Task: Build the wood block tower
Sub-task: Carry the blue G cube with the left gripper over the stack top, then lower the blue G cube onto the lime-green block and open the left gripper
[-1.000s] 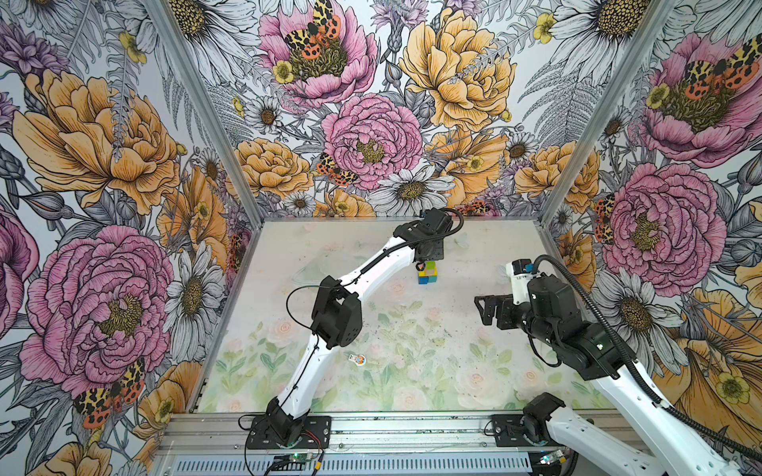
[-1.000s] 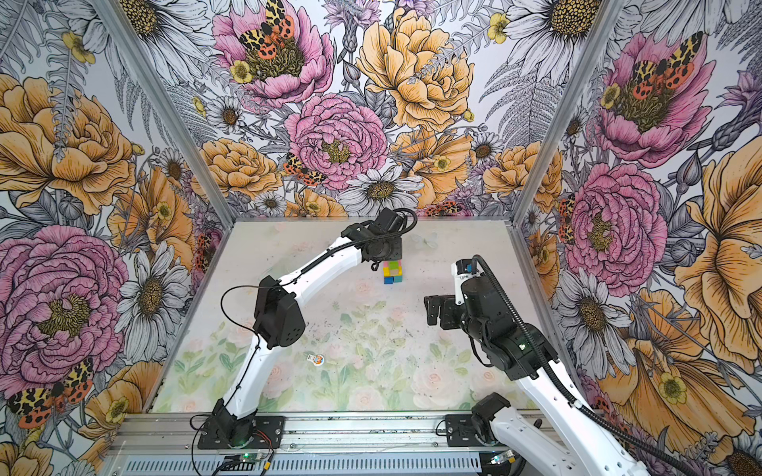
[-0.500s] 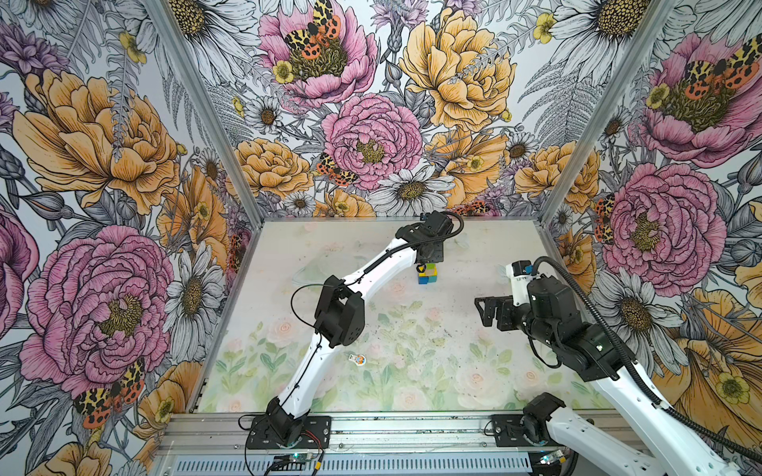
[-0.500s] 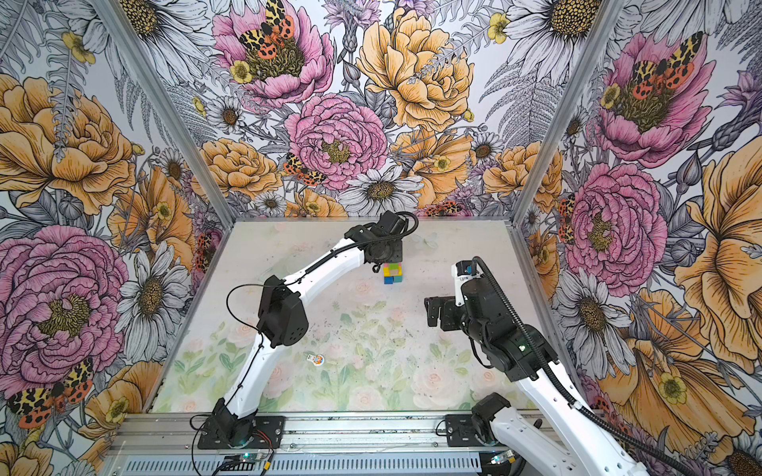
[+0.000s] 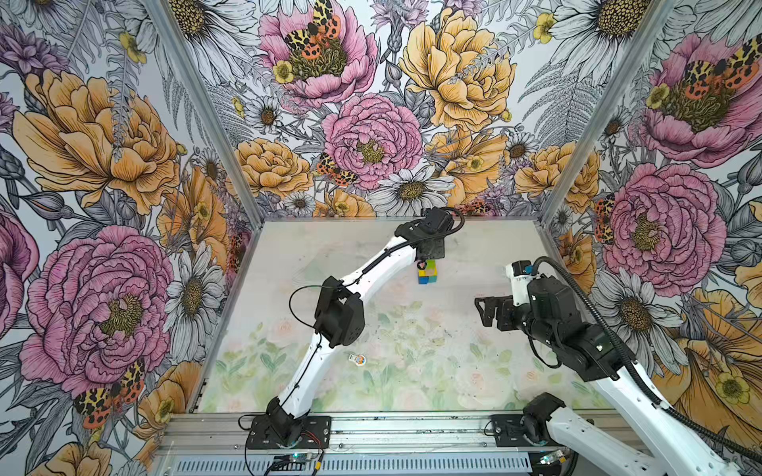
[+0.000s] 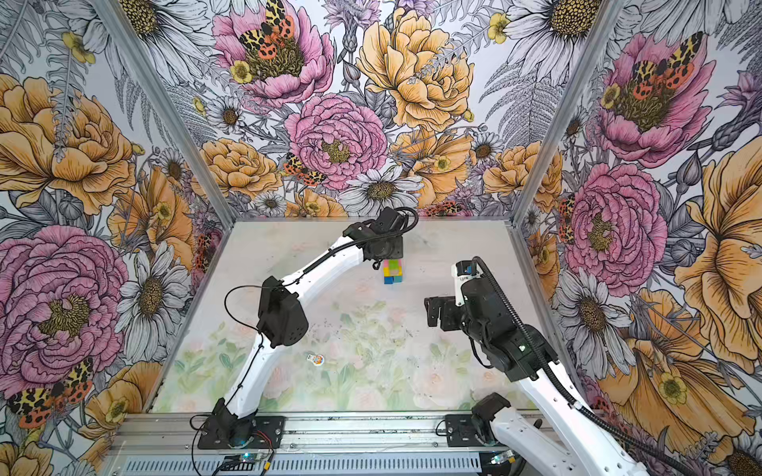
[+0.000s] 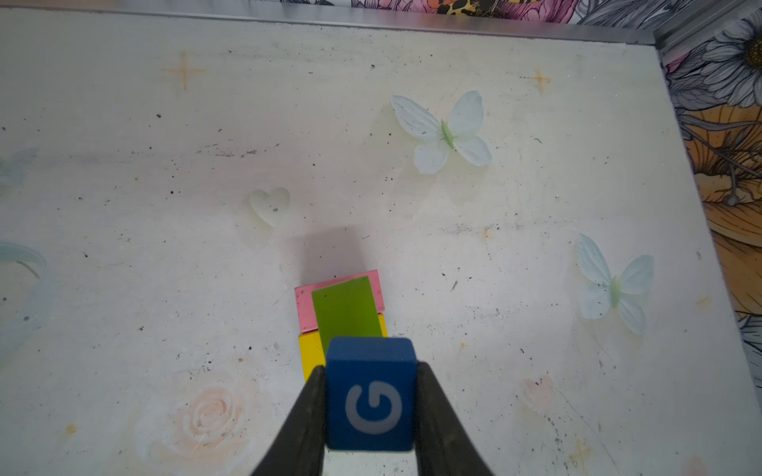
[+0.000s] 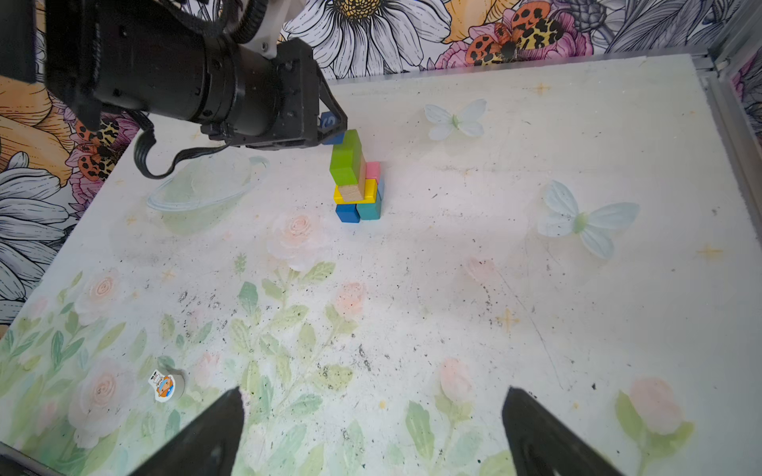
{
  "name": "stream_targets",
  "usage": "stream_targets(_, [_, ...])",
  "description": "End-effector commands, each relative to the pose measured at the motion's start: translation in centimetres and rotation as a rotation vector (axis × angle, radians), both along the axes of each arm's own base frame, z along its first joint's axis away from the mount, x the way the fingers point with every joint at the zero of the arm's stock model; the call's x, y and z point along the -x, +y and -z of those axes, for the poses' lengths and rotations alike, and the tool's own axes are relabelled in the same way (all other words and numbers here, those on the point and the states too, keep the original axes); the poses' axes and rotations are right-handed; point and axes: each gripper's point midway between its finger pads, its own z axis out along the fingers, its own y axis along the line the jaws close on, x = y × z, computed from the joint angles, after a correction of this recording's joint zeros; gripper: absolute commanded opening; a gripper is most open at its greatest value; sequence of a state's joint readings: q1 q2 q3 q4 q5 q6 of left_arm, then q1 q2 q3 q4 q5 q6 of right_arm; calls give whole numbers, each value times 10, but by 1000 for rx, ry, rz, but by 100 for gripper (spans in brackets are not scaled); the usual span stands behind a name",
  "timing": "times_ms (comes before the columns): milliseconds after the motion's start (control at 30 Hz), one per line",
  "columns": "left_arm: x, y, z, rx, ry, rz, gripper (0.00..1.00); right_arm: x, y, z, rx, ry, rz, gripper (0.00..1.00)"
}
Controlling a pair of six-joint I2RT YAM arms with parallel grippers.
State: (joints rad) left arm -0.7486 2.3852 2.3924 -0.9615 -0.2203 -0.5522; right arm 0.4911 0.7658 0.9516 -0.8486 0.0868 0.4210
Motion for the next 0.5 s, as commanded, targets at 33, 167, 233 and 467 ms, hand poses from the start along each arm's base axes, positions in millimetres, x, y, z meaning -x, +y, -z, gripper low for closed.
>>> stream_targets(33, [-5,0,6,-6,-4,-23,29,-3,-5,-3,18,-30,16,100])
stream_targets(167, [-5,0,7,-10,-1,-22,29,-4,-5,-3,18,-30,17,100])
stream_targets(233, [-4,0,10,-14,5,-21,29,-4,-6,-3,17,-29,18,100])
stream_targets(467, [-3,1,12,-16,10,-22,29,-3,-5,-3,15,-27,17,100])
